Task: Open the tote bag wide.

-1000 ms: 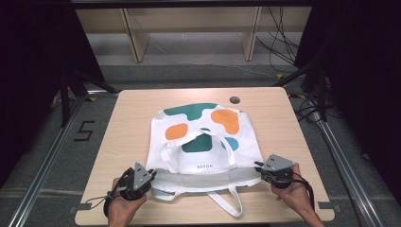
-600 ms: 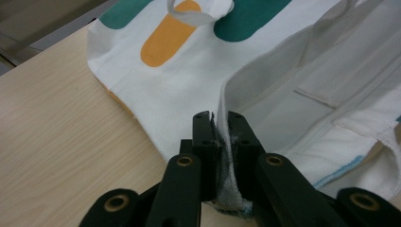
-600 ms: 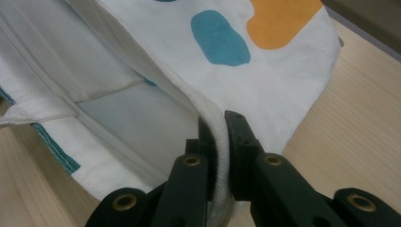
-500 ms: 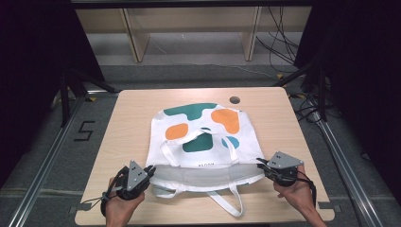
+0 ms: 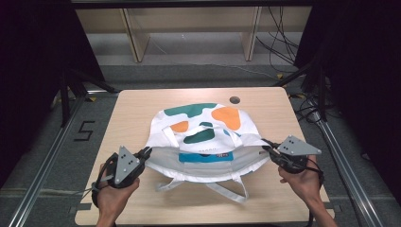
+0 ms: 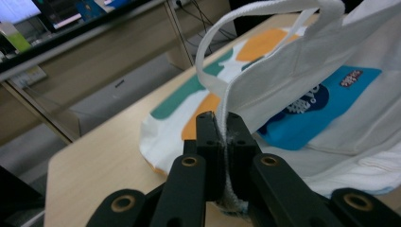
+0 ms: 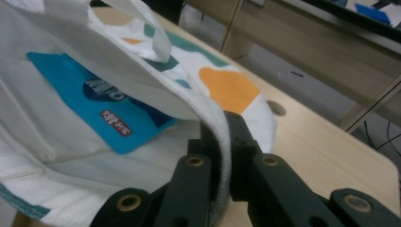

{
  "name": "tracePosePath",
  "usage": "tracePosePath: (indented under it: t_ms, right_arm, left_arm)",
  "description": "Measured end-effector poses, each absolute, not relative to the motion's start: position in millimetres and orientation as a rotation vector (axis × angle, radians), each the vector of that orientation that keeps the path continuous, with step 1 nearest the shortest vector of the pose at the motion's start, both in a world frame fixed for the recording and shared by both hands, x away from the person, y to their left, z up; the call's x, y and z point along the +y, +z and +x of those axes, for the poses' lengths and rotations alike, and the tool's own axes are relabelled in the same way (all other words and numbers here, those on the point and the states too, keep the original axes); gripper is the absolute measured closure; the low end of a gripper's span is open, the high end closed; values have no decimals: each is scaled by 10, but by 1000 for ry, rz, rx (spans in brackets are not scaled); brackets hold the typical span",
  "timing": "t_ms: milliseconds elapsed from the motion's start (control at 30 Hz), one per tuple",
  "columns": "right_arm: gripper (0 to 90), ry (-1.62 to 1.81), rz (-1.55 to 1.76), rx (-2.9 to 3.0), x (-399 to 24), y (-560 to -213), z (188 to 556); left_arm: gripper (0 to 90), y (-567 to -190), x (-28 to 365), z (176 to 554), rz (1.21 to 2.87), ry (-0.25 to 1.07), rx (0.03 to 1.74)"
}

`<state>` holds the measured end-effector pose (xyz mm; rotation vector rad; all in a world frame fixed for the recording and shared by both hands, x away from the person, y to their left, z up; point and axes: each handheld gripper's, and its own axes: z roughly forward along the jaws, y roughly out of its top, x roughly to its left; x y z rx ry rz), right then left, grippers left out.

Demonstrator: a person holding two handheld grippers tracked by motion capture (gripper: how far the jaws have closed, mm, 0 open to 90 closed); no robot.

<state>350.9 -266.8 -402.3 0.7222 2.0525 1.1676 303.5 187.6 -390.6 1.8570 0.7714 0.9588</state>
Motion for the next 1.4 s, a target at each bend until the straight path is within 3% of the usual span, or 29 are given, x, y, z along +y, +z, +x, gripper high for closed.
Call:
tracePosePath:
  t_ms: [567,833,1133,1400]
  right_arm:
    - [886,1120,595,1952,-2770,-3006,3479]
    - [887,1121,544,1945,-2827,-2647,3321]
    - [886,1157,558,1952,-2811,-2533,3464]
    - [886,1084,592,1984,-2684,-2713,3828]
  left_arm:
    - [869,-3075,1807,2941,1662,1149,604]
    - [870,-2809,1844,2823,1586,1070,578]
    - [867,-2802,1933,3153,1554,959,656]
    - [865,-3077,2003,3419,1623,915,724]
